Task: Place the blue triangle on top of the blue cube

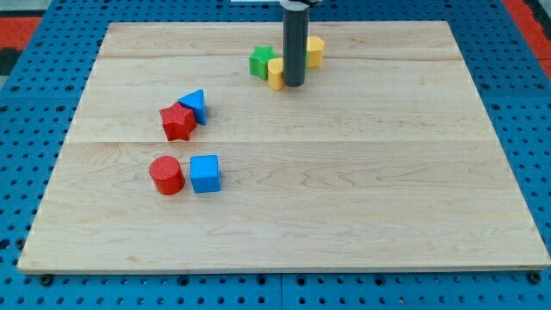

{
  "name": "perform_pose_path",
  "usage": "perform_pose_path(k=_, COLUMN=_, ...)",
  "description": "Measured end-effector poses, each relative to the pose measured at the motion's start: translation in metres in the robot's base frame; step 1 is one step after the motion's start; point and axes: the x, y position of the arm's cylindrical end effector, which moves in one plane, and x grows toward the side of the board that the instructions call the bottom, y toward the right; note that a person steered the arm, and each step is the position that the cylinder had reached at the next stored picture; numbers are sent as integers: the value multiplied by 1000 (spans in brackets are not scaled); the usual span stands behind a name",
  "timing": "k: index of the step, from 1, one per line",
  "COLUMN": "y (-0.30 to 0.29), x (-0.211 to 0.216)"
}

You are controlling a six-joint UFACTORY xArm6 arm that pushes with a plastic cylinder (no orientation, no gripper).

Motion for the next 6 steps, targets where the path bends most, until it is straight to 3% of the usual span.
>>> perform_pose_path(k=1, y=0, x=2)
perform_pose_path(k=4, y=36, x=79)
perform_pose_path(k=6, y=36, x=86)
